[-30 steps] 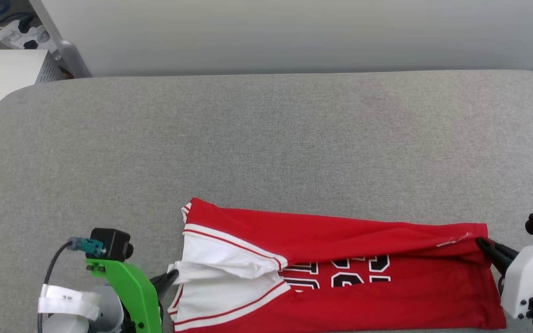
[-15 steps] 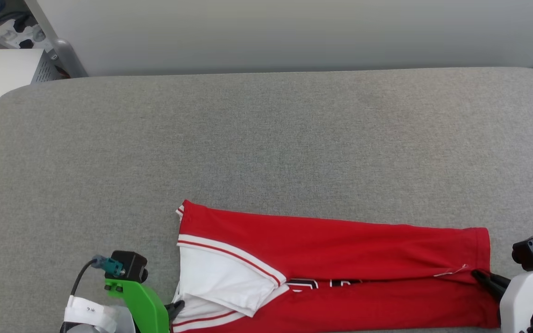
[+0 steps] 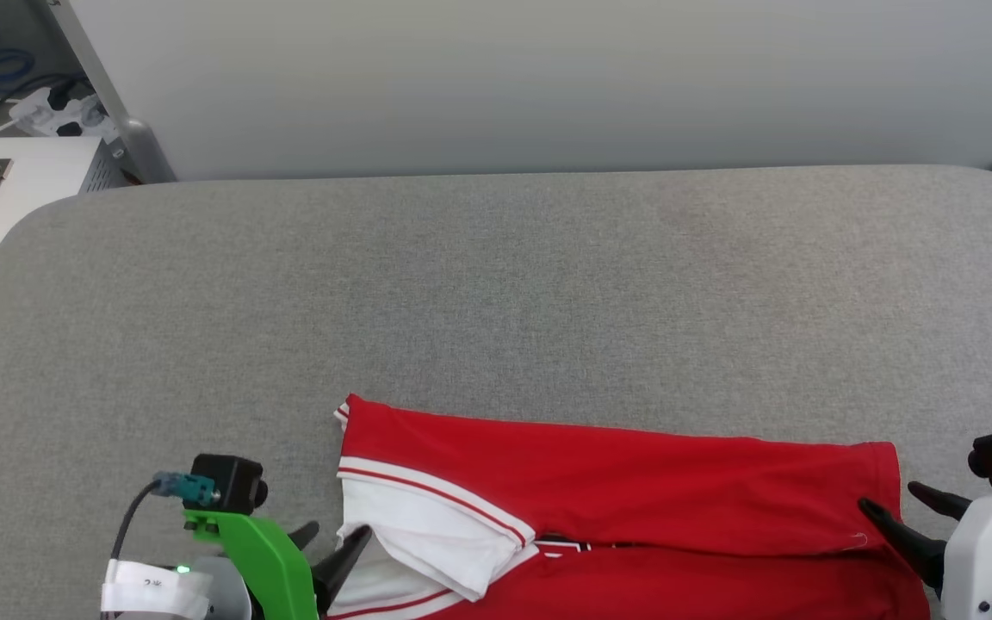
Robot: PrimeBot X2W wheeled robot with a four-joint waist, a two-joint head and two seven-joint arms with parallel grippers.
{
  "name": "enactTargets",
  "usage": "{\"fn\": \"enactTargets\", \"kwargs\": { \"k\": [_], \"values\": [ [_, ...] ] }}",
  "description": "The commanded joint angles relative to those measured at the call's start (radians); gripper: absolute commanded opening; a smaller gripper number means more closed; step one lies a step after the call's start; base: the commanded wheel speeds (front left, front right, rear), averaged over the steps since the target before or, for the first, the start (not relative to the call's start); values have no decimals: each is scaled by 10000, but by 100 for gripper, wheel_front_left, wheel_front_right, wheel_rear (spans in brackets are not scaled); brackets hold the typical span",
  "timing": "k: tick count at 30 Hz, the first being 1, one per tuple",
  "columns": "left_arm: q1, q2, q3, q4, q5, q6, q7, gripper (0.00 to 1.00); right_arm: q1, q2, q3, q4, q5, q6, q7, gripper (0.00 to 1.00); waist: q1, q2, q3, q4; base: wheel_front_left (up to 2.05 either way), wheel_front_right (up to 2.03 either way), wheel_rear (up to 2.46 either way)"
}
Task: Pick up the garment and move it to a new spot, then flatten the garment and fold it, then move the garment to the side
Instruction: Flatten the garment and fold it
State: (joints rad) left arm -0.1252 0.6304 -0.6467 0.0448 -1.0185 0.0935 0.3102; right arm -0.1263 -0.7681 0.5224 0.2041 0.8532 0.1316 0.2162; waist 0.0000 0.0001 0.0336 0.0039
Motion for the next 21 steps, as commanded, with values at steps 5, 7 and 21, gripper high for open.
{"fn": "enactTargets", "kwargs": {
  "k": [5,7,21],
  "values": [
    [88,-138,513,-627,438,1,-1330,100,300,33,-840,-407,282,-9,644,100,0,-1,-319,-22,0,0,0],
    [61,-283,685,-763,677,-25,-2034,100,408,176,-1225,-459,293,-9,1032,100,0,-1,-344,-19,0,0,0],
    [-185,-1498,1593,-9,4013,13,-5707,100,977,2393,-4528,-80,-1345,-9,3601,100,0,-1,23,284,0,0,0]
  ]
}}
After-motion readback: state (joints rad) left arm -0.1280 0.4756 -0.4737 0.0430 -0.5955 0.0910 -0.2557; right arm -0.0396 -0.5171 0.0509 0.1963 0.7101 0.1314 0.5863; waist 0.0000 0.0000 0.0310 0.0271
